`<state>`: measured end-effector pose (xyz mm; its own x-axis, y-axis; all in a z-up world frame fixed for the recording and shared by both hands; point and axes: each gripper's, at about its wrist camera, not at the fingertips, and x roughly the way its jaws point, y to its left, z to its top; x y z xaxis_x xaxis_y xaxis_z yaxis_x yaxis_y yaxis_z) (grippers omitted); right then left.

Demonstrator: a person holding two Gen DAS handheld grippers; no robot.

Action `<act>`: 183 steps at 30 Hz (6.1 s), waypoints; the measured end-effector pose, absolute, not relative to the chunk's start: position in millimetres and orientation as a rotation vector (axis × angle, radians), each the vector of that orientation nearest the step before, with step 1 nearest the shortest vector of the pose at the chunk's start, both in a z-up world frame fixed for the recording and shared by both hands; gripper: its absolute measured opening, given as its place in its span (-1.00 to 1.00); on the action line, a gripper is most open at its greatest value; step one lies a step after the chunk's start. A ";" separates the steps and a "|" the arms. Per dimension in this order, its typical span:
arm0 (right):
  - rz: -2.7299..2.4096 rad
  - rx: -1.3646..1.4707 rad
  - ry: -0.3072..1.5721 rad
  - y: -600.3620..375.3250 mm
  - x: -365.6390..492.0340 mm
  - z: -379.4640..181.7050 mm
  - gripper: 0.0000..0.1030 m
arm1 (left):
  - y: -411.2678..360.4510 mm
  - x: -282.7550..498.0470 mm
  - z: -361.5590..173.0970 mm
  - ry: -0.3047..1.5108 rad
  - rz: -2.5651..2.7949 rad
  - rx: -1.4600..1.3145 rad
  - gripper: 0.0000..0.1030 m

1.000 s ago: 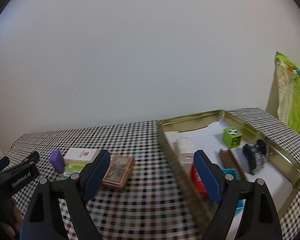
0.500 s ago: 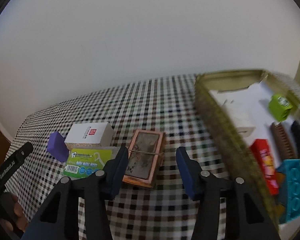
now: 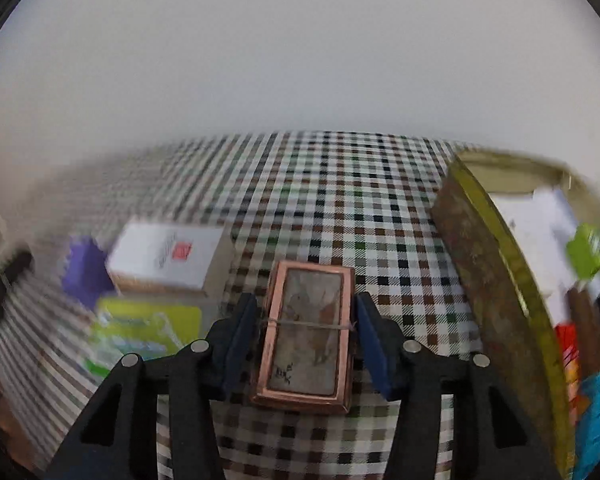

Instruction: Organize rigid objects

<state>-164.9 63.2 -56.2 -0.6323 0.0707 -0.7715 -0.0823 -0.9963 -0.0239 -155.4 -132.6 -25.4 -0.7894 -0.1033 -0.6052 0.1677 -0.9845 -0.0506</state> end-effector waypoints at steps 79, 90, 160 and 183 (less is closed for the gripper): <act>2.994 -0.640 0.056 113.8 13.7 3.1 -0.04 | -12.4 -45.7 -22.1 -0.050 -3.079 0.881 -0.66; 2.984 -0.598 0.120 146.8 35.5 2.8 -0.04 | 19.7 -28.5 -20.3 -0.089 -3.108 0.895 -0.66; 2.792 -0.605 0.162 318.4 13.7 15.3 -0.04 | 196.6 -42.0 -7.9 -0.186 -3.312 1.020 -0.66; 2.799 -0.838 0.131 315.7 -23.6 -3.0 -0.04 | 205.4 -56.0 -22.7 -0.270 -3.213 1.065 -0.66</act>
<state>-23.6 315.7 -3.0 -0.8145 0.1805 -0.5514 -0.2313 -0.9726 0.0233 -56.0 205.4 -22.7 -0.7743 0.1890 -0.6040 -0.2873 -0.9553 0.0693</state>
